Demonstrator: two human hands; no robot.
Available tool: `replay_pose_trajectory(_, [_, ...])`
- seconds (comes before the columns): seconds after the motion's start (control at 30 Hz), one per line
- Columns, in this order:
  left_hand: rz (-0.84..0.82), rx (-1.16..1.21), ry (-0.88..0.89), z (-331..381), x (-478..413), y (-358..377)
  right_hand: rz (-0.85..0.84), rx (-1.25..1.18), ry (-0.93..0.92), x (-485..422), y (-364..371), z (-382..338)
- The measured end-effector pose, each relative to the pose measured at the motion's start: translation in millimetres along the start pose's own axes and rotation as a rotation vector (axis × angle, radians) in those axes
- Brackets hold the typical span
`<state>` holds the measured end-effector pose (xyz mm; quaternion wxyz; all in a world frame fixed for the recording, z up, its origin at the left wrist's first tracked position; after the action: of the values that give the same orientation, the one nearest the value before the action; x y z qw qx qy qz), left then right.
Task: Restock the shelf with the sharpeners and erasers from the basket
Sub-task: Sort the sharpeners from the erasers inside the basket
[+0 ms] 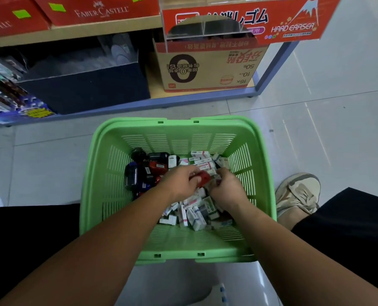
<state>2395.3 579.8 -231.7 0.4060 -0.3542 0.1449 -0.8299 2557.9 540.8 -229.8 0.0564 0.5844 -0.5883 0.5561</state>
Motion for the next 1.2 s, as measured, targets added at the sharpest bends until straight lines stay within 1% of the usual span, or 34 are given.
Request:
replay_pose_trajectory(0.1, [0.241, -0.133, 0.04, -1.6, 12.1, -36.8, -0.005, 0.322, -0.048, -2.0, 3.3, -2.7])
replay_pose_trajectory(0.17, [0.337, -0.274, 0.02, -9.8, 22.1, -65.8, -0.005, 0.425, -0.068, -6.8, 3.9, -6.2])
replay_pose_trajectory(0.27, [0.426, -0.533, -0.062, -22.6, 41.5, -93.5, -0.033, 0.386, -0.065, -12.4, 2.4, -11.6])
replay_pose_trajectory(0.33, [0.491, -0.56, -0.011, -22.9, 49.4, -91.0, -0.023, 0.311, -0.063, -11.6, 1.5, -12.7])
replay_pose_trajectory(0.4, [0.455, -0.41, 0.042, -15.9, 49.4, -76.9, 0.054, 0.259, -0.102, -8.6, 1.6, -11.6])
replay_pose_trajectory(0.47, [0.346, -0.218, 0.066, -11.4, 43.7, -57.3, 0.127, 0.197, -0.186, -3.7, 1.9, -14.1])
replay_pose_trajectory(0.5, [0.294, -0.154, 0.075, -10.8, 40.4, -47.9, 0.13, 0.131, -0.224, -0.9, 2.6, -17.2])
replay_pose_trajectory(0.53, [0.252, -0.128, 0.079, -10.8, 37.5, -40.4, 0.086, 0.002, -0.226, 2.6, 2.4, -22.0])
replay_pose_trajectory(0.6, [0.204, -0.146, 0.077, -12.2, 30.7, -32.3, -0.088, -0.273, -0.157, 8.5, -1.7, -32.3])
replay_pose_trajectory(0.63, [0.198, -0.171, 0.076, -12.0, 26.5, -30.9, -0.161, -0.334, -0.127, 11.0, -5.9, -36.7])
replay_pose_trajectory(0.67, [0.198, -0.194, 0.072, -10.1, 22.0, -31.3, -0.187, -0.301, -0.135, 14.2, -11.9, -40.6])
replay_pose_trajectory(0.7, [0.203, -0.201, 0.072, -7.5, 15.8, -32.2, -0.154, -0.217, -0.172, 16.1, -19.1, -42.6])
replay_pose_trajectory(0.77, [0.195, -0.189, 0.087, 3.4, 0.4, -32.8, 0.036, -0.008, -0.316, 20.1, -36.0, -44.3])
replay_pose_trajectory(0.87, [0.093, -0.104, 0.126, 25.2, -29.5, -20.7, 0.453, 0.152, -0.637, 36.4, -69.9, -49.1])
replay_pose_trajectory(0.9, [0.048, -0.064, 0.134, 31.2, -38.7, -13.3, 0.599, 0.184, -0.712, 41.2, -80.0, -48.1])
replay_pose_trajectory(0.93, [0.002, -0.04, 0.133, 37.5, -44.9, -6.3, 0.705, 0.219, -0.722, 45.5, -88.9, -46.4])
replay_pose_trajectory(0.97, [-0.041, -0.052, 0.133, 41.9, -49.8, 0.7, 0.754, 0.243, -0.661, 47.3, -95.7, -43.0])
replay_pose_trajectory(1.0, [-0.083, -0.094, 0.142, 44.4, -53.9, 7.3, 0.741, 0.246, -0.542, 45.7, -100.1, -37.5])
replay_pose_trajectory(1.03, [-0.123, -0.144, 0.149, 45.6, -56.1, 12.5, 0.646, 0.214, -0.387, 42.1, -102.5, -31.6])
replay_pose_trajectory(1.07, [-0.149, -0.193, 0.149, 45.6, -58.1, 16.1, 0.512, 0.129, -0.254, 37.1, -103.6, -25.3])
replay_pose_trajectory(1.1, [-0.161, -0.252, 0.151, 44.8, -60.2, 17.9, 0.383, -0.008, -0.167, 31.8, -105.6, -19.8])
replay_pose_trajectory(1.13, [-0.172, -0.308, 0.147, 44.1, -62.8, 19.4, 0.292, -0.14, -0.144, 25.5, -108.9, -15.3])
replay_pose_trajectory(1.2, [-0.203, -0.395, 0.113, 44.5, -67.3, 20.2, 0.218, -0.247, -0.183, 16.7, -115.2, -11.9])
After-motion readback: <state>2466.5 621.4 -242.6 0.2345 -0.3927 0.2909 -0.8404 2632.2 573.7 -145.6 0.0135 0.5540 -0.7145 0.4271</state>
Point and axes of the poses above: each hand's wrist, its own x-axis away from the middle knuckle, its own y-axis out of the palm, z = x × y, the point moved 1 cm from there along -x, towards the middle knuckle, and after that the axes turned 10 degrees about y, right-handed, at the moved point
